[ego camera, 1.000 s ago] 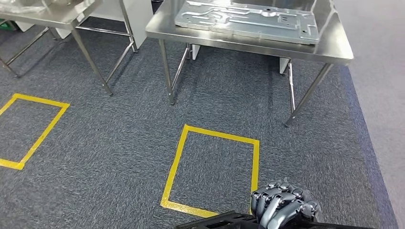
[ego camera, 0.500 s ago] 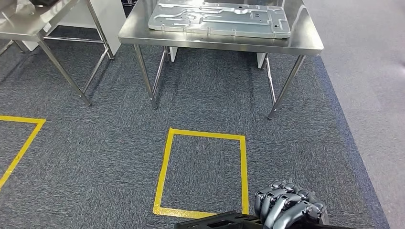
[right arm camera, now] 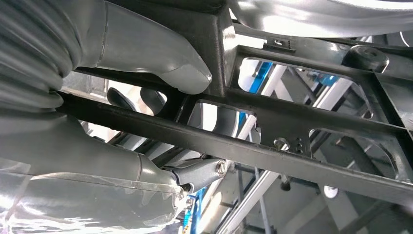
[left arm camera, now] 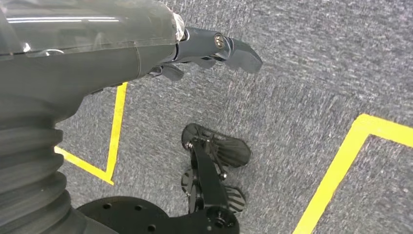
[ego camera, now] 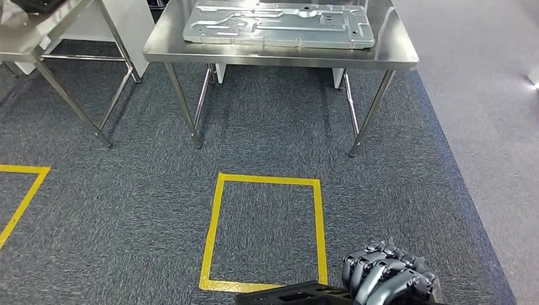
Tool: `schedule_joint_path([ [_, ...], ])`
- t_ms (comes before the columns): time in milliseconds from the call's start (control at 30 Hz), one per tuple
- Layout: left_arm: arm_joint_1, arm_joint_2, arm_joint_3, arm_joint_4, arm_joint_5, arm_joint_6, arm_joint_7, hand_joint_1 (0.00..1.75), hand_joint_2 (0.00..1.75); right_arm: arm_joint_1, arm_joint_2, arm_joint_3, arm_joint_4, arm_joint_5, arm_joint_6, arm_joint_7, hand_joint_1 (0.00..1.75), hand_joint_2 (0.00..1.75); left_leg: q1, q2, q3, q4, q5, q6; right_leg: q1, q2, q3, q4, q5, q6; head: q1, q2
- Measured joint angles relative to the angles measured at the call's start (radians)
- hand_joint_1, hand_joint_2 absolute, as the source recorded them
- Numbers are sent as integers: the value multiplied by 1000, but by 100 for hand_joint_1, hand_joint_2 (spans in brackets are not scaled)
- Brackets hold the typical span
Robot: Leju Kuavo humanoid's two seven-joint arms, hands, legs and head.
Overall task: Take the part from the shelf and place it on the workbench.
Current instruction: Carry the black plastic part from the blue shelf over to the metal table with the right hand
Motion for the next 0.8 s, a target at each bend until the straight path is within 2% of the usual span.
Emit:
schedule_joint_path([
  [67,-1,1,0,0,0,0,-1,0,175,1,1,0,-4,0,0,0,164,175,1,-1,-13,43,-27,-8,-4,1,14,-12,-1,-13,-3,0],
  [100,-1,1,0,0,0,-1,-2,0,175,1,1,0,-5,1,-1,0,164,175,2,-2,-39,96,-52,-10,-6,1,22,-16,-3,-19,-5,0],
  [167,0,1,0,0,0,-2,-2,0,175,1,3,0,-6,3,-1,0,164,175,2,-2,-119,236,-102,-12,-2,2,30,-16,-11,-27,-7,0],
  [200,2,1,0,0,0,-2,-1,0,175,0,3,0,-5,4,-1,0,164,175,2,-2,-153,283,-108,-13,0,3,35,-16,-15,-29,-7,0],
  [233,3,1,0,0,0,-2,-1,0,175,0,4,0,-5,5,-1,0,164,175,2,-2,-170,297,-93,-12,2,6,42,-16,-21,-29,-7,0],
  [267,4,1,0,0,0,-2,0,0,175,0,4,0,-5,5,-1,0,164,175,2,-3,-167,267,-57,-10,4,8,51,-16,-28,-29,-7,0],
  [333,4,2,0,0,0,-3,0,0,175,0,4,0,-5,5,-1,0,164,175,0,-4,-121,139,30,0,7,11,72,-15,-44,-25,-7,0],
  [367,4,2,0,0,0,-3,0,0,175,0,4,0,-5,5,-2,0,164,175,-2,-5,-97,79,55,6,9,12,79,-13,-52,-21,-6,0],
  [400,4,2,0,0,-1,-3,1,0,175,1,4,0,-5,4,-4,0,164,175,-4,-6,-81,44,64,11,9,12,82,-12,-58,-16,-6,0],
  [500,4,2,0,0,-2,-1,1,0,175,4,4,0,-6,3,-11,0,164,175,-6,-6,-70,22,53,24,7,12,85,-13,-69,-1,-7,0],
  [567,4,1,0,0,-3,0,0,0,175,6,4,0,-9,2,-14,0,164,175,-2,-6,-56,9,50,34,5,10,74,22,-89,11,-5,0],
  [600,4,1,0,0,-3,0,0,0,175,7,4,0,-11,1,-14,0,164,175,1,-5,-49,4,48,38,3,9,51,68,-109,17,-5,0],
  [667,3,1,0,0,-3,0,0,0,175,10,4,-1,-12,1,-15,0,164,175,1,-4,-39,2,39,41,-5,8,-32,203,-157,26,-3,0],
  [700,4,1,0,0,-3,0,0,0,175,12,4,-1,-12,2,-15,0,164,175,1,-4,-34,2,33,41,-10,8,-72,257,-166,29,-3,0],
  [733,4,1,0,0,-4,-1,0,0,175,13,4,-1,-12,3,-16,0,164,175,2,-4,-26,2,26,39,-13,7,-98,279,-154,33,-3,0],
  [767,5,1,0,0,-4,-2,0,0,175,14,4,-1,-12,5,-16,0,164,175,3,-5,-16,2,19,36,-17,6,-102,261,-121,35,-3,0],
  [800,5,1,0,0,-4,-2,0,0,175,14,4,-1,-12,7,-17,0,164,175,4,-5,-4,2,11,33,-19,5,-88,207,-72,36,-3,0],
])
